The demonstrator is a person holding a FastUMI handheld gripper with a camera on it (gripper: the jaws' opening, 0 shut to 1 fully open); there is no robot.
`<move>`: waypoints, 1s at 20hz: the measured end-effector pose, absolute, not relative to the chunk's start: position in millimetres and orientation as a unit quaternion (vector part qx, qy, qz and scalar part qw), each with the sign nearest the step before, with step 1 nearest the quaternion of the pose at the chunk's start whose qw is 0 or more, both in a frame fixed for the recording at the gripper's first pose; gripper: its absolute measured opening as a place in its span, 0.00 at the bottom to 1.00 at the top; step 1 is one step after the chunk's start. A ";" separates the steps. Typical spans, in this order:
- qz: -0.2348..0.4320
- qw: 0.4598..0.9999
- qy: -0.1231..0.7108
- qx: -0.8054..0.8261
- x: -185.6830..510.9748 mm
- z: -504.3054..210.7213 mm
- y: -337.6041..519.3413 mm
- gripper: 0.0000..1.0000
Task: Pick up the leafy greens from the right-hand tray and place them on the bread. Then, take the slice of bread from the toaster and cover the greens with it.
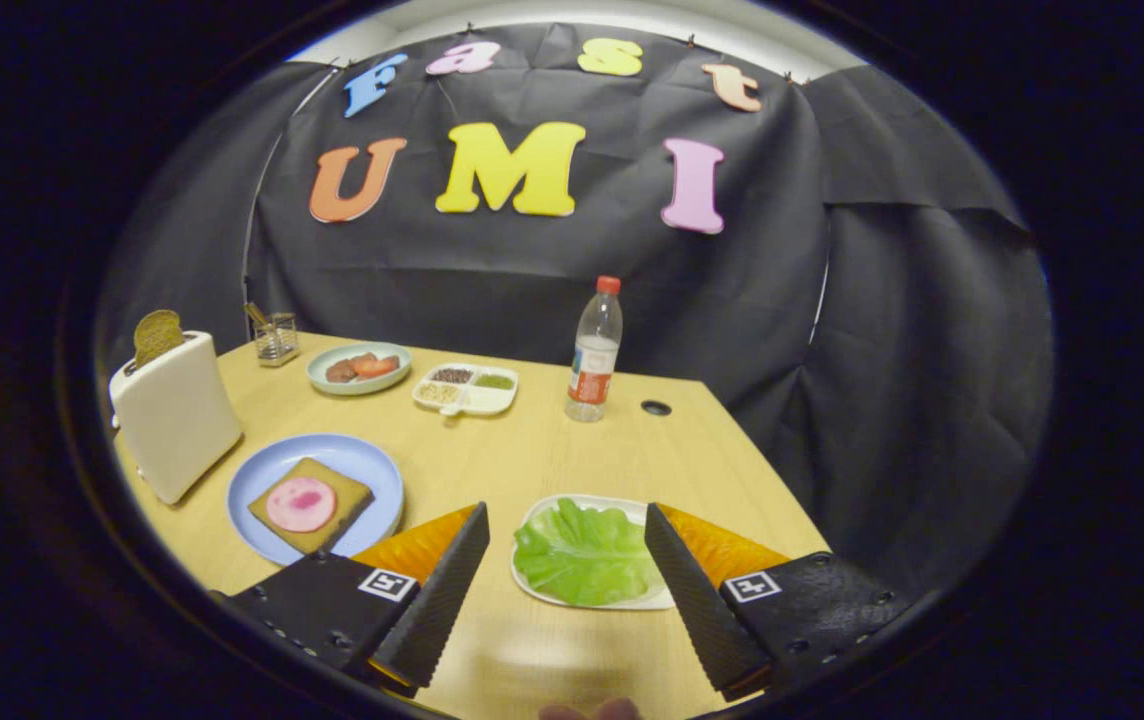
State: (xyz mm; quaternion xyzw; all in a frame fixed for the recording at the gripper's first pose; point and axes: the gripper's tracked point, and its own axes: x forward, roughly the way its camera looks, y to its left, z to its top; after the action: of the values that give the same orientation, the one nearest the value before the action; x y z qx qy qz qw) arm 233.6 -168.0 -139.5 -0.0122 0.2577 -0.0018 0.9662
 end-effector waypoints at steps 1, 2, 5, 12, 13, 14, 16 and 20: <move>-0.001 0.961 0.276 -0.012 242.2 -153.5 -171.9 0.96; -0.001 0.957 0.289 -0.016 249.6 -164.5 -174.8 0.96; -0.010 0.945 0.326 -0.012 266.4 -198.0 -185.8 0.96; -0.010 0.934 0.355 0.022 275.4 -228.9 -194.0 0.97; -0.001 0.934 0.356 0.033 276.1 -231.1 -191.0 0.98; 0.003 0.934 0.356 0.038 276.2 -232.0 -189.1 0.96; 0.003 0.934 0.354 0.036 276.3 -231.4 -191.8 0.67; 0.015 0.936 0.347 0.058 277.9 -230.3 -184.5 0.04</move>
State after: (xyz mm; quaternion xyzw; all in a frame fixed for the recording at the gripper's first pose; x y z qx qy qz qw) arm 277.9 -184.5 -230.3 0.0580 0.3468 0.0147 0.9360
